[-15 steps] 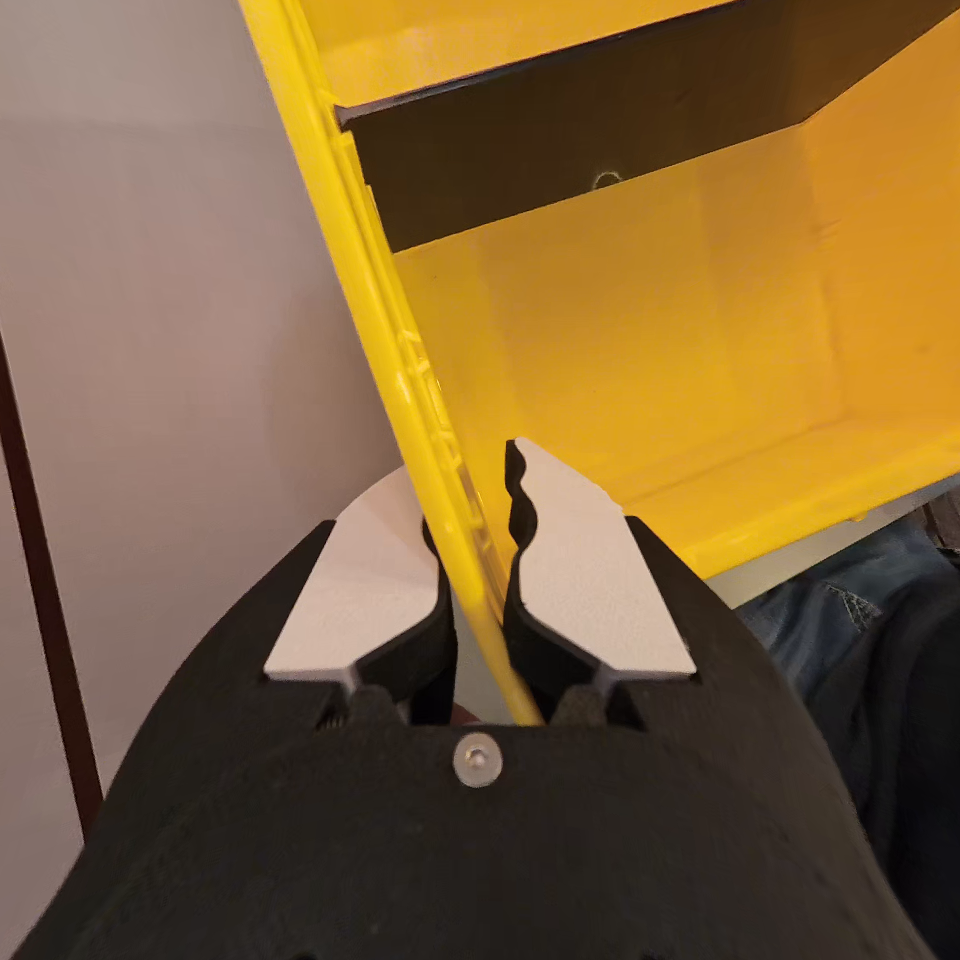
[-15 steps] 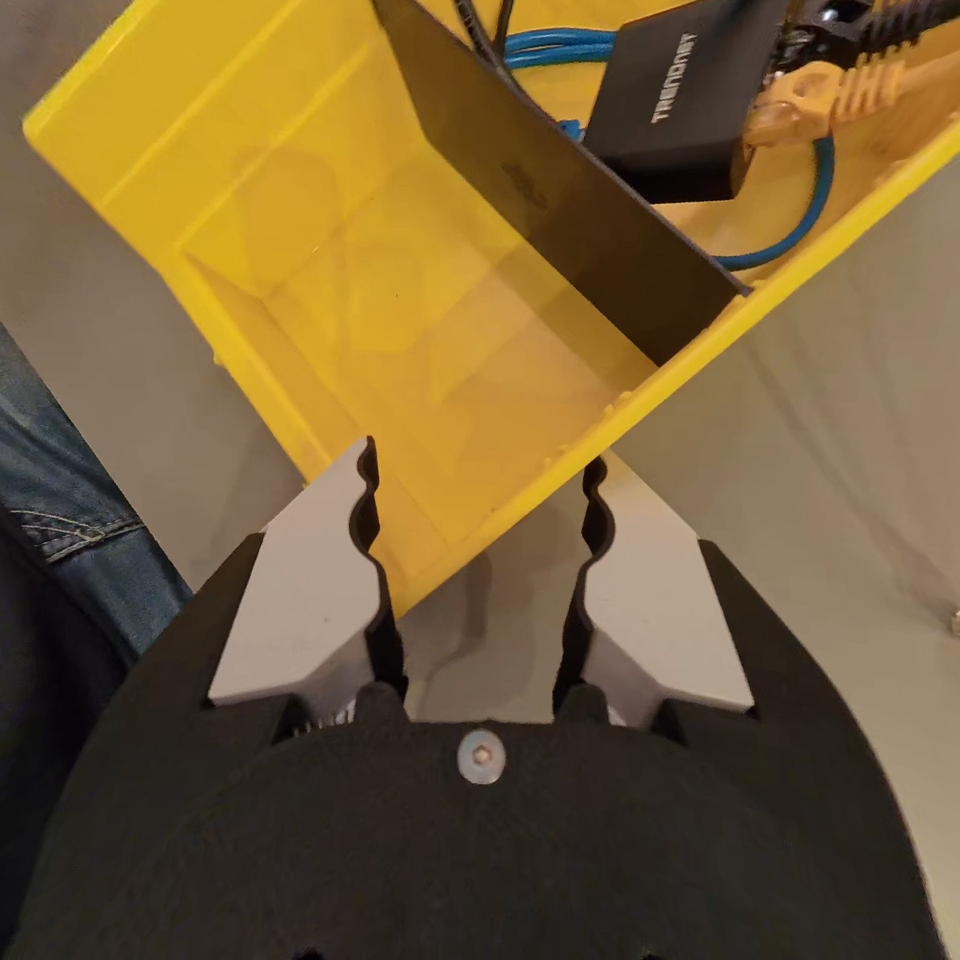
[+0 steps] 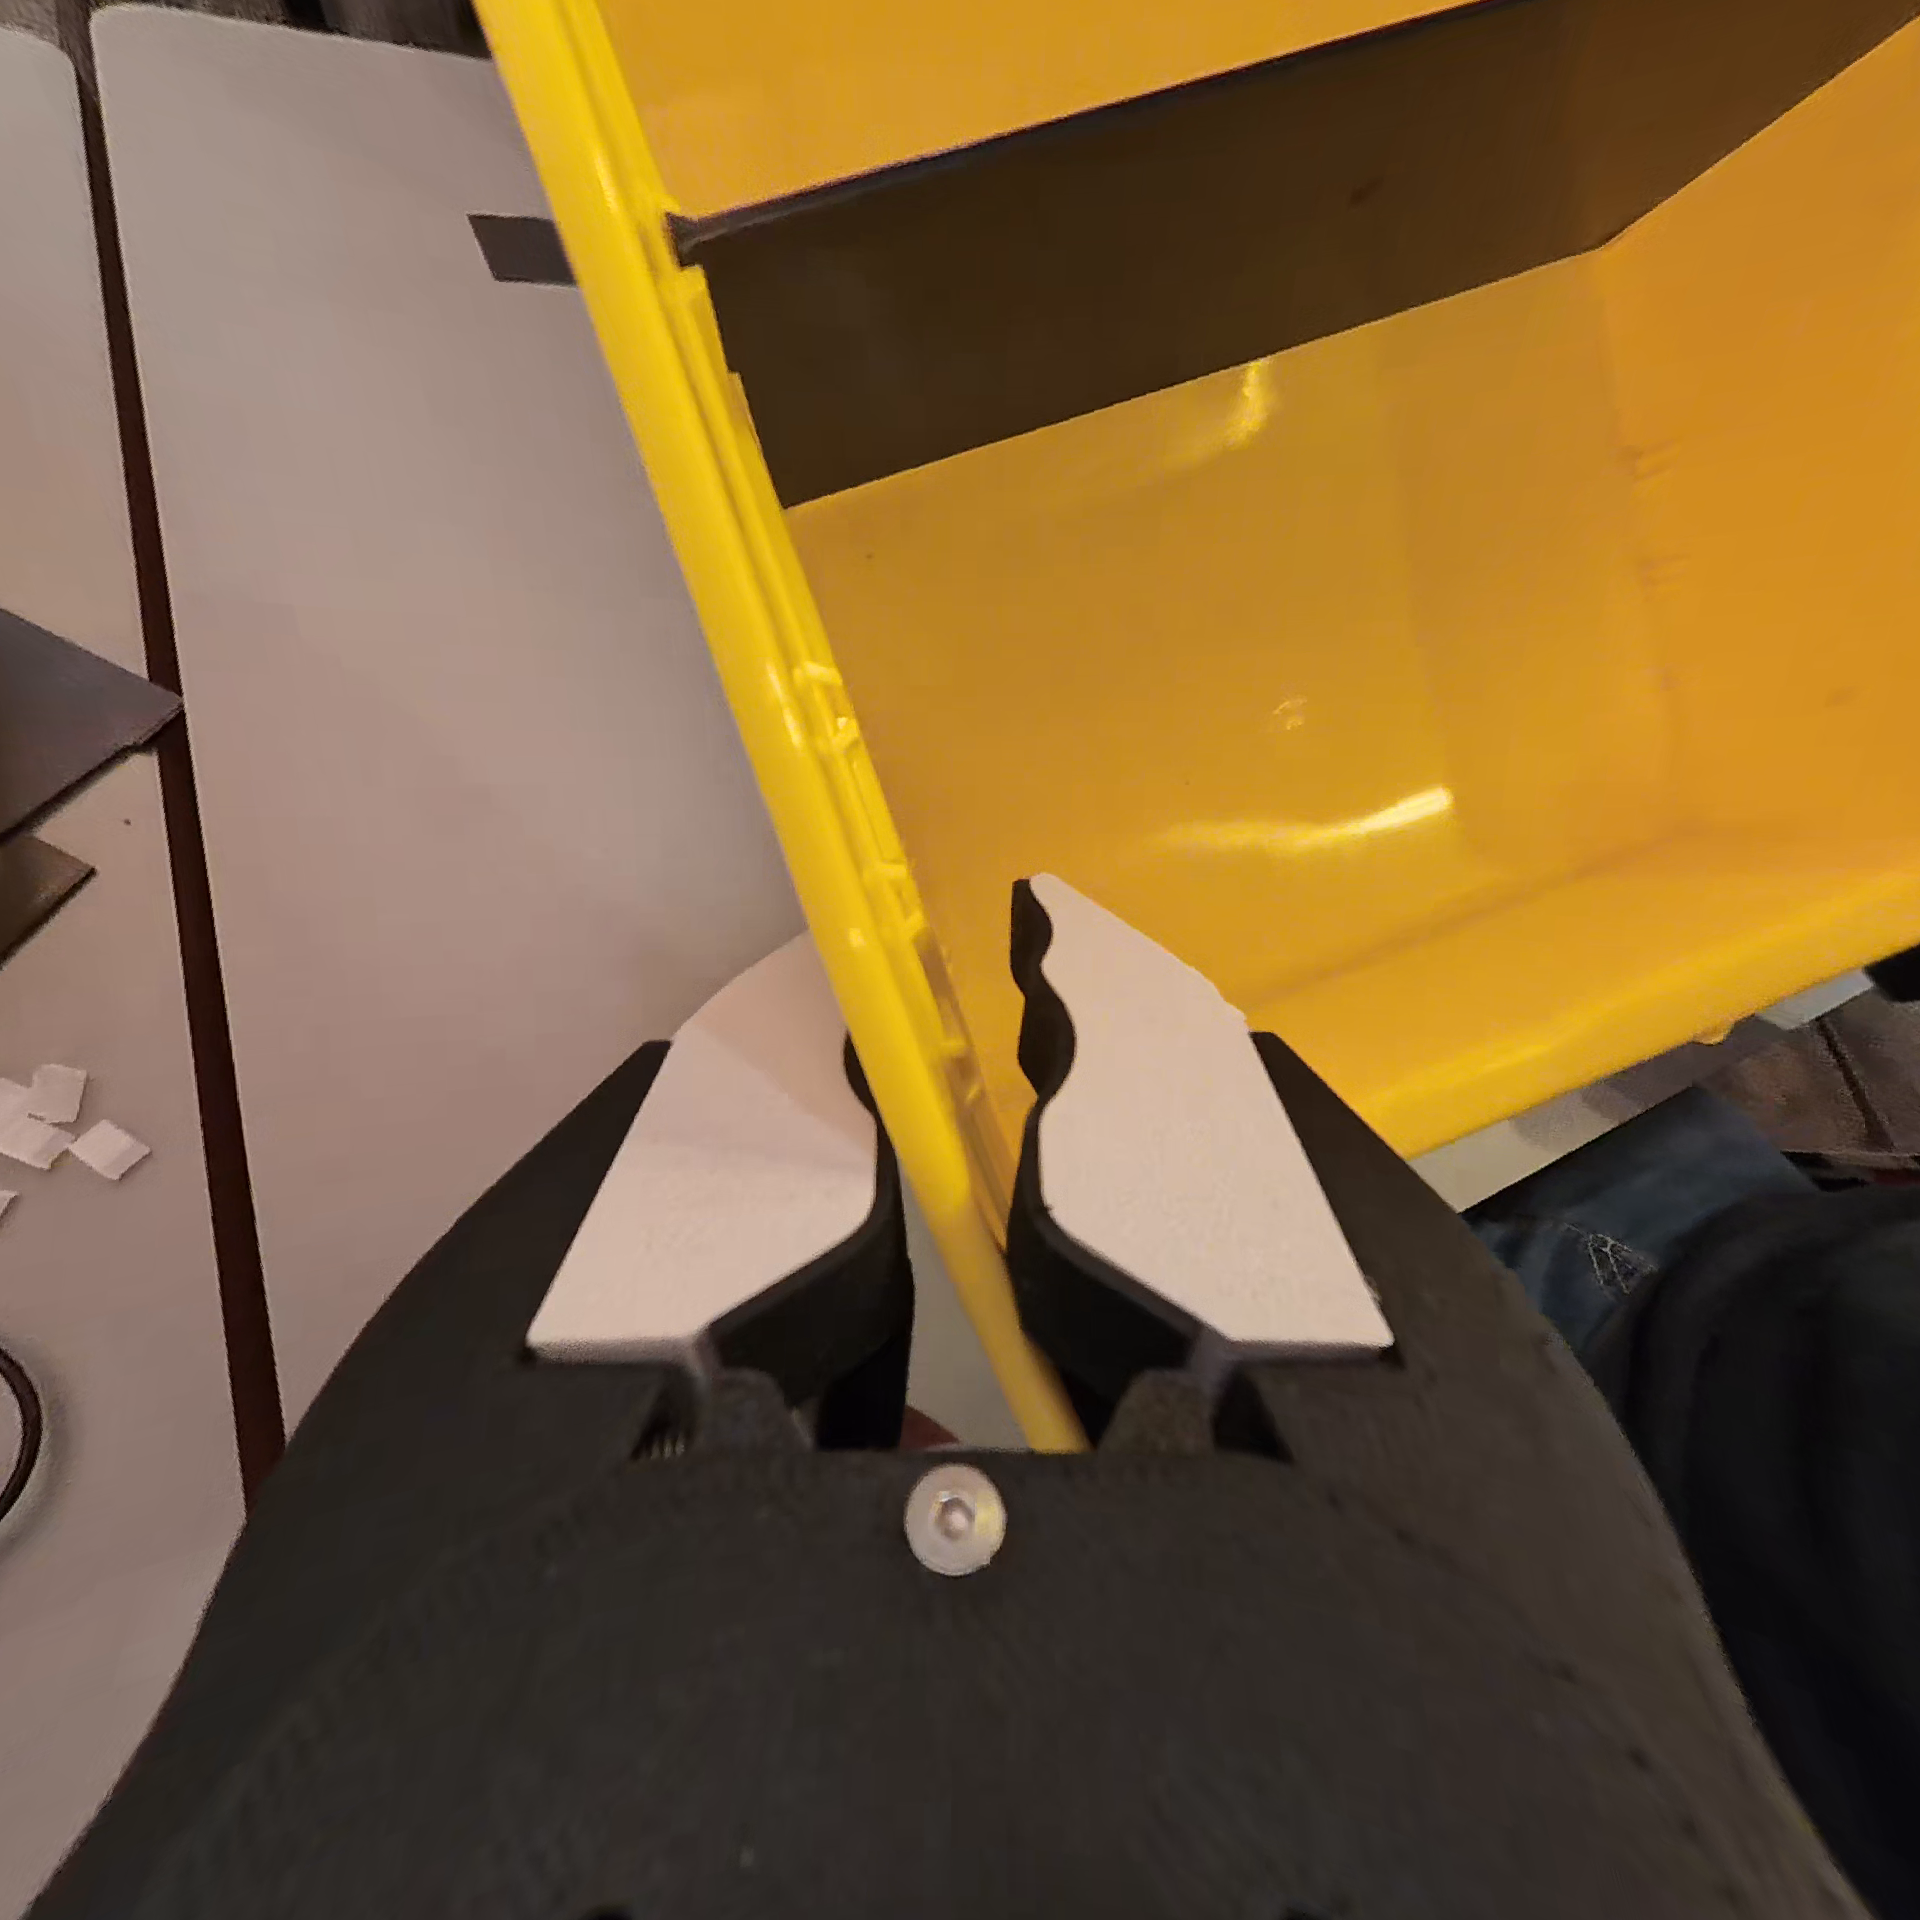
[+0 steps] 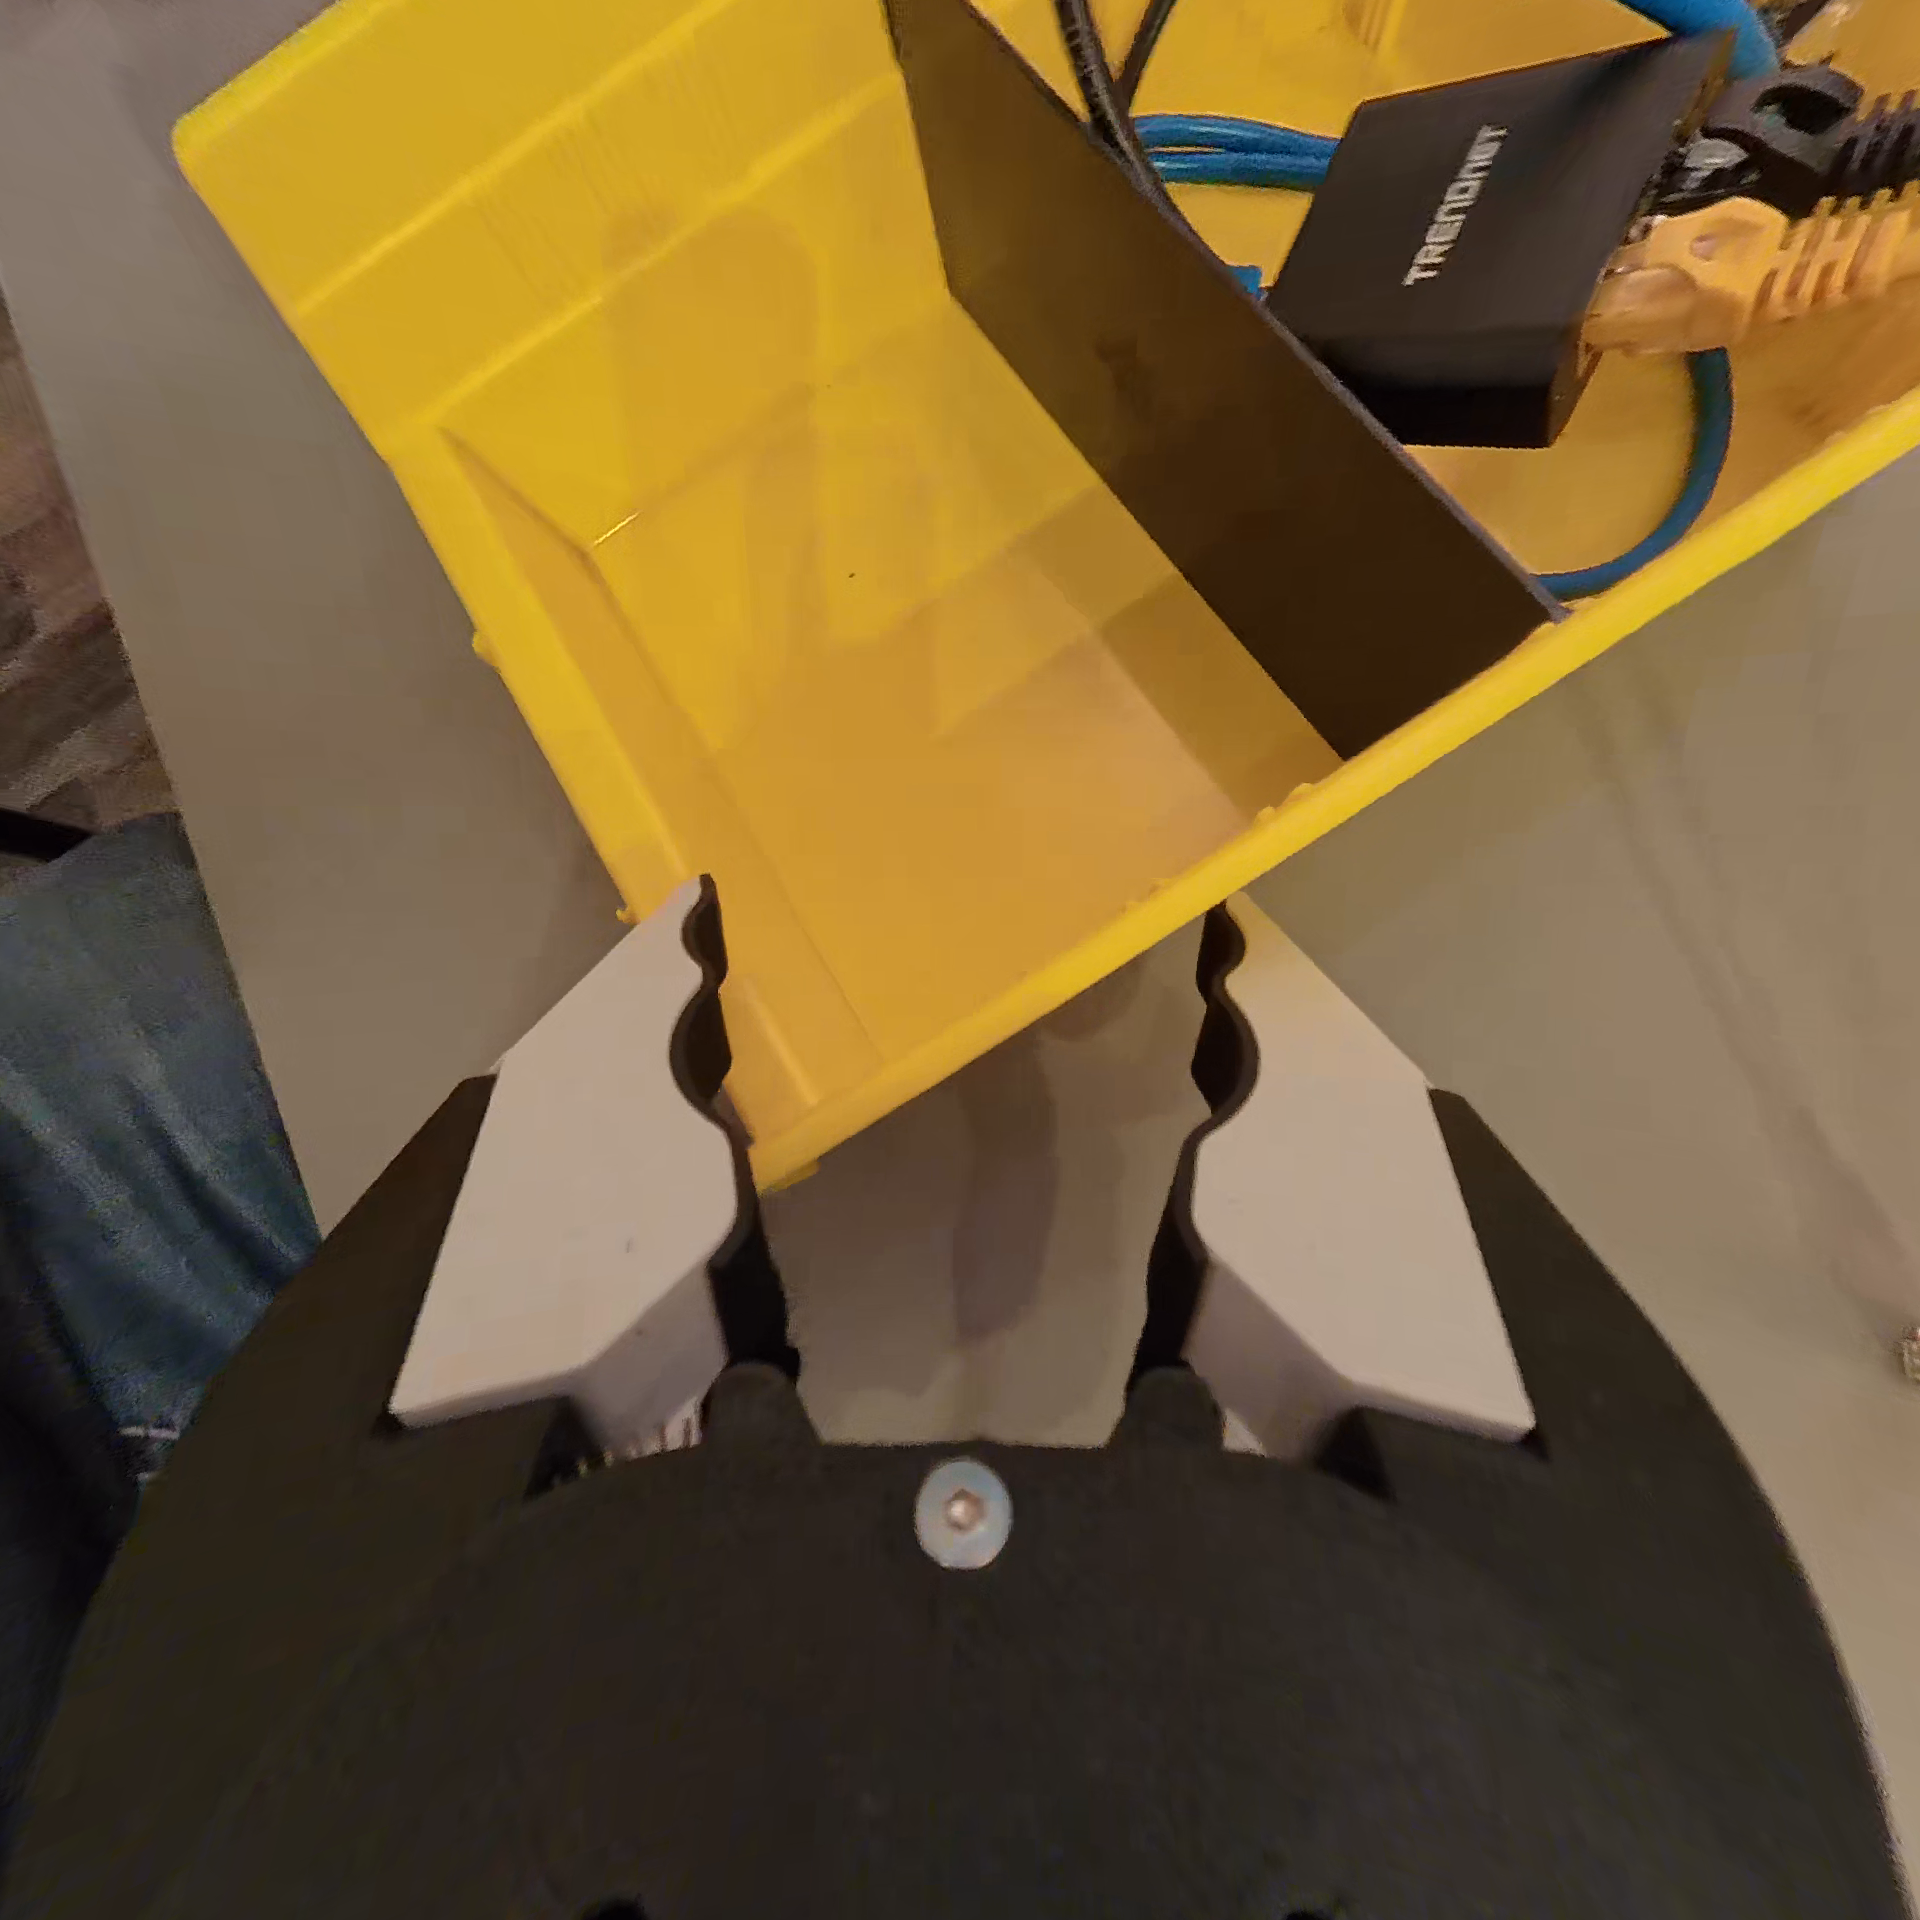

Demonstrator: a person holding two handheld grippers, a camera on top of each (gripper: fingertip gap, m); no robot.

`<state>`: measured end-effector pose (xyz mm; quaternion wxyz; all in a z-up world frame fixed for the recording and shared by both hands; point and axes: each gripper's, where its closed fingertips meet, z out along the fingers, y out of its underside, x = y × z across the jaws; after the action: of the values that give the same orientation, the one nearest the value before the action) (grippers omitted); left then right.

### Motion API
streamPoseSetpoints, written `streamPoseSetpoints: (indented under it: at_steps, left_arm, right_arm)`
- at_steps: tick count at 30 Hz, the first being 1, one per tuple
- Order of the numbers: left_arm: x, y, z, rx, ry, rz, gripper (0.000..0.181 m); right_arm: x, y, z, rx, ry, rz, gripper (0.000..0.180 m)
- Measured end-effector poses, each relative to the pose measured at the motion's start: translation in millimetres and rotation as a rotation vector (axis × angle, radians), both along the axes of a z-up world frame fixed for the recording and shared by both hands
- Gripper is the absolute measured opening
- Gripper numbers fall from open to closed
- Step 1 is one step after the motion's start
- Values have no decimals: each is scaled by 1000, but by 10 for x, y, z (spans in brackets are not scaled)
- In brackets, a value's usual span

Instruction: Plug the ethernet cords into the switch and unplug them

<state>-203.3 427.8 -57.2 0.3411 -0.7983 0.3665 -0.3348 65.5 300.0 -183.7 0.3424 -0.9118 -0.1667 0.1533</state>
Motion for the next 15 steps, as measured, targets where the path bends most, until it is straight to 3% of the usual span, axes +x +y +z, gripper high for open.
streamPoseSetpoints:
  at_steps: [7, 15]
  left_arm:
    - [54, -159, 285, 63, -18, -19, 20]
    - [939, -692, 485, 109, -51, -192, 19]
  right_arm:
    - [-636, 205, 201, 12, 115, 136, 97]
    - [-98, -730, 996, 194, 220, 171, 85]
